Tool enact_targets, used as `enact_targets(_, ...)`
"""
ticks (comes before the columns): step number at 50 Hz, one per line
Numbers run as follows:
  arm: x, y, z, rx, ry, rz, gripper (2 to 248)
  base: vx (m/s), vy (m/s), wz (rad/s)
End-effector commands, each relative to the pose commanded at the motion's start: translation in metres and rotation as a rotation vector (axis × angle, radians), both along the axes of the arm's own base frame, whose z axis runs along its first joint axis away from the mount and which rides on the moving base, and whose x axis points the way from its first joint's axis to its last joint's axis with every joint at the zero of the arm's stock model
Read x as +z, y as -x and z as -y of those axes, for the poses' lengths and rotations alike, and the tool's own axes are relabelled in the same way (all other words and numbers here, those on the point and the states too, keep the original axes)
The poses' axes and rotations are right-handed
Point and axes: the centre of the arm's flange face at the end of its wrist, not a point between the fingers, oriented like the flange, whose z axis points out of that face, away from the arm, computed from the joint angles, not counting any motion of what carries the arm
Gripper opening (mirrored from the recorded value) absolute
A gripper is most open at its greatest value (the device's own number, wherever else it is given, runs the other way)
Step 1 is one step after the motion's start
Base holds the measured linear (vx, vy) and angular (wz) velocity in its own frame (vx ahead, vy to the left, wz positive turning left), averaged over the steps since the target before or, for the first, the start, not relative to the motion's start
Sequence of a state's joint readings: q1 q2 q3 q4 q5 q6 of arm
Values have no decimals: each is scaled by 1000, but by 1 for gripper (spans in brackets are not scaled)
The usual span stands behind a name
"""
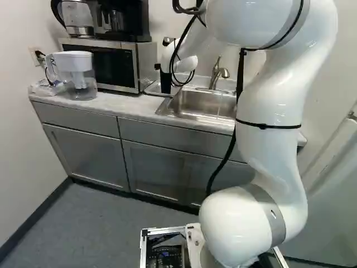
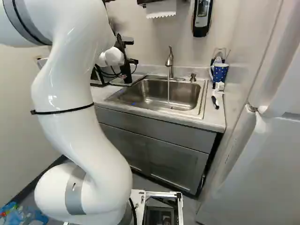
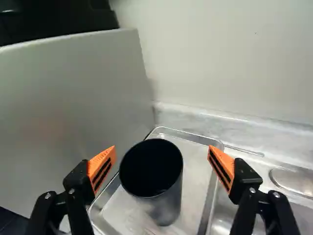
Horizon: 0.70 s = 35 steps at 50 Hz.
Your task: Rinse the cup and place it in the tray
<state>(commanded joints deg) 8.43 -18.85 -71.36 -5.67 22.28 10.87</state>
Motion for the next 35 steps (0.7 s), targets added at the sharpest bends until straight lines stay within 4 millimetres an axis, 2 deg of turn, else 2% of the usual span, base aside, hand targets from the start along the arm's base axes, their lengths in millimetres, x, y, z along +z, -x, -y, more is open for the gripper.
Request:
enact_targets(22, 25, 2, 1, -1, -6, 42, 247, 0, 0, 0)
enact_targets(35, 40, 4, 11, -16, -9, 67, 247, 0, 0, 0)
